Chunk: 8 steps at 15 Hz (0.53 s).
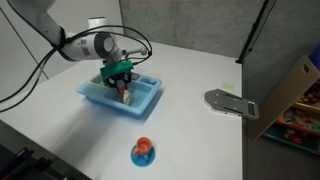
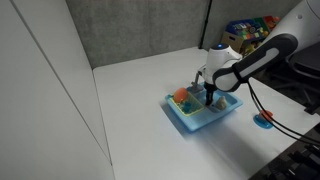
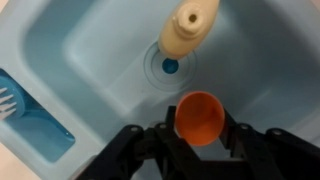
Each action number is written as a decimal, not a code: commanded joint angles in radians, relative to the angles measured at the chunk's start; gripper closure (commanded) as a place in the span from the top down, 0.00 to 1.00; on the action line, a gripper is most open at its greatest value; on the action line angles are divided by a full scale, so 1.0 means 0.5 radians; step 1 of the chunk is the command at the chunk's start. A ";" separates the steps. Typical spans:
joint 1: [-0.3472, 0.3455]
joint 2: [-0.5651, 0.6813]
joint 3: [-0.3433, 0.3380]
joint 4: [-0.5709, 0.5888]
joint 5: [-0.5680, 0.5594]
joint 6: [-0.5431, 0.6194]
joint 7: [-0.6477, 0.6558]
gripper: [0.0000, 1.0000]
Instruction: Pick up the orange cup and put it in the sink
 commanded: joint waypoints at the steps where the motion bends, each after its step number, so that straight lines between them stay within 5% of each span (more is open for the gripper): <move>1: -0.043 0.042 0.039 0.079 -0.028 -0.053 -0.046 0.18; 7: -0.047 0.066 0.039 0.104 -0.025 -0.056 -0.039 0.21; 8: -0.047 0.068 0.040 0.108 -0.022 -0.058 -0.037 0.41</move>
